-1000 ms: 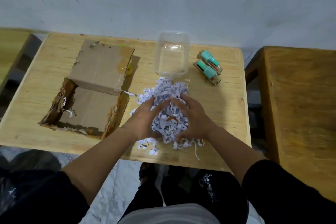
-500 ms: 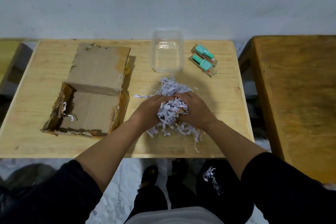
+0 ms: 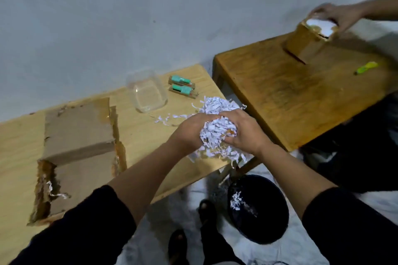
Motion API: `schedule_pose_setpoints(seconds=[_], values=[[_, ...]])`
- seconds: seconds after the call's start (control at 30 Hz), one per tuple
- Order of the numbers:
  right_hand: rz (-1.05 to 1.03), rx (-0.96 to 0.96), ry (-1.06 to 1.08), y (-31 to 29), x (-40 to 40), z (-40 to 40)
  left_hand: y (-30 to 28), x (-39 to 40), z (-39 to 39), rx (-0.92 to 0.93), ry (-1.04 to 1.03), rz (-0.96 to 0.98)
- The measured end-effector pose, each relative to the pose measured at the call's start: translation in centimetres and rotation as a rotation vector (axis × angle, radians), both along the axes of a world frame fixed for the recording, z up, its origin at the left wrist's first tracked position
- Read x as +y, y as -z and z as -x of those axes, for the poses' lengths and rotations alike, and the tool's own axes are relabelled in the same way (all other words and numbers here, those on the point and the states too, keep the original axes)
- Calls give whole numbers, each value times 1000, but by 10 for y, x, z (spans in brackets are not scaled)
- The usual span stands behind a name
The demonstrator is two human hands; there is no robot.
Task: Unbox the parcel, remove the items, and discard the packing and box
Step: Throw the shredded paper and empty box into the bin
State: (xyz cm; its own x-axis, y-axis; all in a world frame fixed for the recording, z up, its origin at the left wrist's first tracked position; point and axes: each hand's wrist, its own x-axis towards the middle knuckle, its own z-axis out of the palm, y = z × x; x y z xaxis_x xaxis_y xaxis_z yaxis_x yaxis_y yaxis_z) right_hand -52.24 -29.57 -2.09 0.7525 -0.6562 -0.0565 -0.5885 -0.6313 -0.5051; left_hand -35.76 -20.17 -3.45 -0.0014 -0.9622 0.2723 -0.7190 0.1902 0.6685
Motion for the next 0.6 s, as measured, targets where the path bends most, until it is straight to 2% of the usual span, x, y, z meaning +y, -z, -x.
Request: schedule_pose_setpoints(seconds=[0.13, 0.3, 0.4, 0.47, 0.53, 0.6], values=[[-9, 18, 178, -7, 15, 62, 13, -17, 46, 57, 147, -36], [-55, 51, 364, 3, 35, 141, 38, -28, 118, 19, 275, -131], [-92, 70, 433, 18, 44, 184, 48, -31, 165, 74, 385, -121], [-121, 78, 472, 31, 47, 208, 57, -36, 193, -3, 418, -63], [-162, 100, 512, 47, 49, 231, 77, -38, 222, 26, 481, -40], [-195, 128, 534, 67, 48, 252, 98, -42, 246, 0, 477, -212]])
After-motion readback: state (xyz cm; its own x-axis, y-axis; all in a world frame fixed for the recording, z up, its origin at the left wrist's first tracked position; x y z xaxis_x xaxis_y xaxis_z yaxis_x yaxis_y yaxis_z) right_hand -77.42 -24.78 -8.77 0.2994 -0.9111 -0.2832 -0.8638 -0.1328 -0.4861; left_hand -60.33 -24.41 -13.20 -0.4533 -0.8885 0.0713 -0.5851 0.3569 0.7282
